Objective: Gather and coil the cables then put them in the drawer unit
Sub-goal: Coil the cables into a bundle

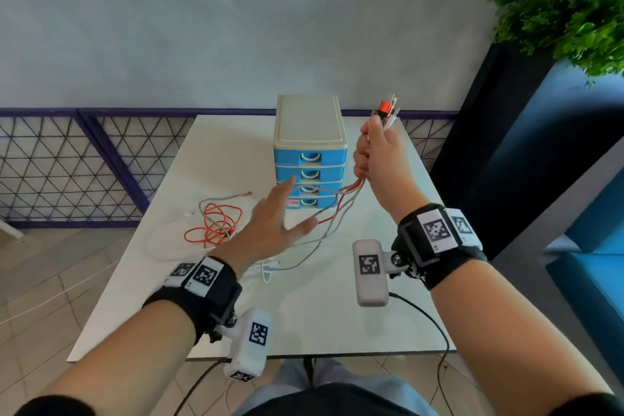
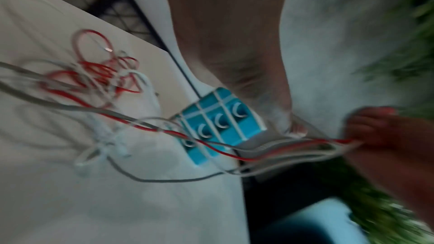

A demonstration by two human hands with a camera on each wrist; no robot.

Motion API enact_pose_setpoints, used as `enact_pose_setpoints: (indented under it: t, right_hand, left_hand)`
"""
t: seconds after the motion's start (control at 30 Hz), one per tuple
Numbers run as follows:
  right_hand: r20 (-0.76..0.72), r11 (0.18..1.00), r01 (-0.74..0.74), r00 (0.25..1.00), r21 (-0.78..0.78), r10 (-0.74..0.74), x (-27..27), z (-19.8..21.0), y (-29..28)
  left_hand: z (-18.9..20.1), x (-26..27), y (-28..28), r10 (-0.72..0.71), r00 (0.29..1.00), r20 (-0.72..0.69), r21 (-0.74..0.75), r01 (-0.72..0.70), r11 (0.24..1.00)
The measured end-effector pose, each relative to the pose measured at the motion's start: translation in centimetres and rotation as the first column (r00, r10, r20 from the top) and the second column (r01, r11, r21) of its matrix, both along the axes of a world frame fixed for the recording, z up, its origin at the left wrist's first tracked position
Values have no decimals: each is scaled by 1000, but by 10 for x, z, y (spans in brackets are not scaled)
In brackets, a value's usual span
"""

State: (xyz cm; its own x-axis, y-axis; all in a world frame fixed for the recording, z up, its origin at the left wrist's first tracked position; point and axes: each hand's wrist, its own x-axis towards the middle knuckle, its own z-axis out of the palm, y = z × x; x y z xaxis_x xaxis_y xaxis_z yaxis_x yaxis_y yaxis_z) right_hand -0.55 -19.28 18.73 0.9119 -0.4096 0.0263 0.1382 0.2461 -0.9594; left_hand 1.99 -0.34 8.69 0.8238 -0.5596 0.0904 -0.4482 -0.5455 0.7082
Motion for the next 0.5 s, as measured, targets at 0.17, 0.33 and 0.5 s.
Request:
enact_pose_setpoints:
  t: [0.17, 0.33, 0.5]
  right_hand:
    - [33, 997, -80, 996, 10, 79, -1, -3, 23]
    - [118, 986, -162, 979, -46, 166, -5, 3, 23]
    - [141, 925, -276, 959, 260, 246, -7, 0, 19]
  left_hand:
    - [44, -20, -44, -111, 965, 239, -27, 121, 992]
    - [49, -26, -55, -146, 988, 54, -229, 155, 961]
    - [54, -23, -50, -215, 976, -31, -228, 202, 952]
